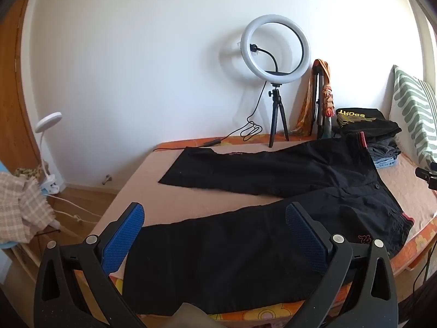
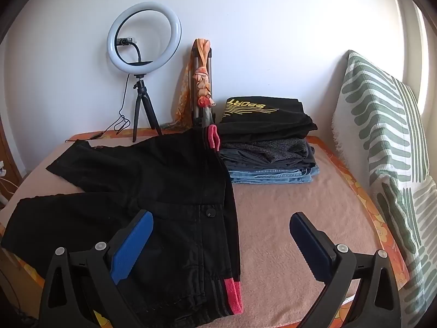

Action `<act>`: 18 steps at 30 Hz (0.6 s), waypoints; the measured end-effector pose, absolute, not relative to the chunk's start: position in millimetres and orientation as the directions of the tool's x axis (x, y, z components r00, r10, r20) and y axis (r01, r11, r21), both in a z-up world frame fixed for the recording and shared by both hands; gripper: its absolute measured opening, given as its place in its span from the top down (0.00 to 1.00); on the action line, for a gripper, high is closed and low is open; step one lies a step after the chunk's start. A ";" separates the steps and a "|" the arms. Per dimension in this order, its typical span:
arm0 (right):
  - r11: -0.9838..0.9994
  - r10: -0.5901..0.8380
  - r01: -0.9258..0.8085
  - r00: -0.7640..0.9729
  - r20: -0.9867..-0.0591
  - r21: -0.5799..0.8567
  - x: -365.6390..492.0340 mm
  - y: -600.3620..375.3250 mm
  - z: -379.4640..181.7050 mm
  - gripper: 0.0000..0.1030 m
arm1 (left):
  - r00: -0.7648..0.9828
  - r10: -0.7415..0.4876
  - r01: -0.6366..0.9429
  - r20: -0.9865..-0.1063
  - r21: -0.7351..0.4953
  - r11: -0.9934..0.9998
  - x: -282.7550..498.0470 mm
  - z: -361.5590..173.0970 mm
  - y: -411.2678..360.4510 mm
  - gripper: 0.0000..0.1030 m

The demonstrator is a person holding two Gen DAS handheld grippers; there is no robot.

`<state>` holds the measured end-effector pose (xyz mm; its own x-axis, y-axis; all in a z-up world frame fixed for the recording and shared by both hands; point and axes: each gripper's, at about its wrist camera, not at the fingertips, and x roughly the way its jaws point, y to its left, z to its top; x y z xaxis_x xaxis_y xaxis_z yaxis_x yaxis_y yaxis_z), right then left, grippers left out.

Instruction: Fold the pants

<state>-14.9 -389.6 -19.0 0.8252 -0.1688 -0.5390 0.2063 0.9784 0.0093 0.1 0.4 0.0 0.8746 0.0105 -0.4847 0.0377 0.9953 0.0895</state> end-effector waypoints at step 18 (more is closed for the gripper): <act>0.982 -0.155 0.189 0.831 -0.535 0.008 -11.8 -385.5 -19.5 0.01 | 0.876 0.020 0.034 -0.482 0.103 0.994 1.5 -3.4 -0.3 0.00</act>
